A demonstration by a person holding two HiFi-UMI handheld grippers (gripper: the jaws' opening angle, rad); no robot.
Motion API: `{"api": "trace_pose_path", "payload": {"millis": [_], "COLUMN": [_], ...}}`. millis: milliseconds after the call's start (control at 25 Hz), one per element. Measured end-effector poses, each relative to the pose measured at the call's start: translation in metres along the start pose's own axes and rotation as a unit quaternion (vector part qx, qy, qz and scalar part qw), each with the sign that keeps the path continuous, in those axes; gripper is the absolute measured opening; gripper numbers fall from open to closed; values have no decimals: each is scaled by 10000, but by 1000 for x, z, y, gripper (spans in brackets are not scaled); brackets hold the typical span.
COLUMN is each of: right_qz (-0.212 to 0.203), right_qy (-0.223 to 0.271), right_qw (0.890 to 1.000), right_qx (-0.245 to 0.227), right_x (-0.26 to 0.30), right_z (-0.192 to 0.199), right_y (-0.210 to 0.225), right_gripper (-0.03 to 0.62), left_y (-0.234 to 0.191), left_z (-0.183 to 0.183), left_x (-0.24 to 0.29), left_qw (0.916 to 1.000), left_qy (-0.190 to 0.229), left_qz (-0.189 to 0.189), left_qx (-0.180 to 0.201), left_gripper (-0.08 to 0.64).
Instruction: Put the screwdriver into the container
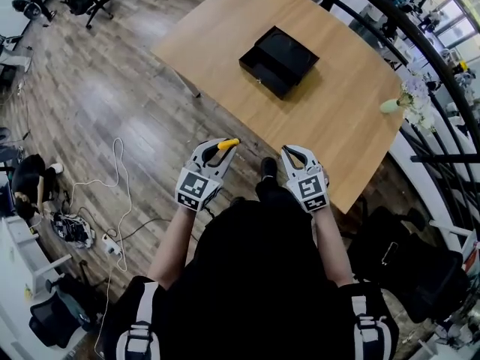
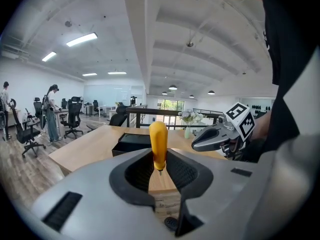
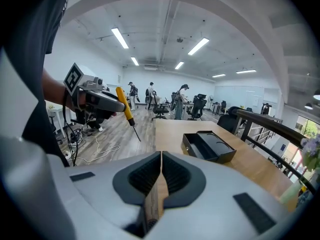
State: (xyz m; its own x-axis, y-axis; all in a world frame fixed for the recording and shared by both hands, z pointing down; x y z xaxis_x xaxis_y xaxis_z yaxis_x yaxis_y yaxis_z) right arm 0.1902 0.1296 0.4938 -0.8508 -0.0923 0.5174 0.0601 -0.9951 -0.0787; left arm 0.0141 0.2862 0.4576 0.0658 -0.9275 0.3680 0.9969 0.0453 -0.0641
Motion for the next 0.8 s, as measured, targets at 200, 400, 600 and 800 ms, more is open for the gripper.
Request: {"api": "trace_pose_path", "payload": {"millis": [200,400,600,800], "right_qz": [-145,-304,-443,-536], "right_qy": [81,123,169,219], "right_qw": [9998,9994,9988,9983], "right_qx": [-79,-142,-136,-54], "right_x": [11,28,40,51], "right_z": [-11,-19,-23,-23], "right_y": [32,61,85,116], "right_gripper": [28,28,28,28], "left_y": [-6,-15,-24,-31], "left_z": [-13,-25,-33,-49], "left_x": [18,35,50,72], "left_qw": [9997,9991,9980,9972], "left_qy": [-29,-78,-190,-200], "left_qz": [-231,-404,-594,-723], "left_qx": [-46,-44,-41,9], "left_gripper": [83,83,83,83]}}
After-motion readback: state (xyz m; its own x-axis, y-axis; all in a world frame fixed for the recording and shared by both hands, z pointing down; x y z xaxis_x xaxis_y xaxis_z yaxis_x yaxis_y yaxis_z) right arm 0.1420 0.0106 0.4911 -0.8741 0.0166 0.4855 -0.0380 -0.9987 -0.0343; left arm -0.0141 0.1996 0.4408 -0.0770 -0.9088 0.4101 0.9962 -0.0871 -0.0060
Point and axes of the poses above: the fingertips, and each gripper's own axes: x forward along the fingers, y to its right, z out of its underside, the point moved 8 cm from there along -x, backward along the fingers, and after that the axes turned 1 degree about z, right-handed, at the moved point
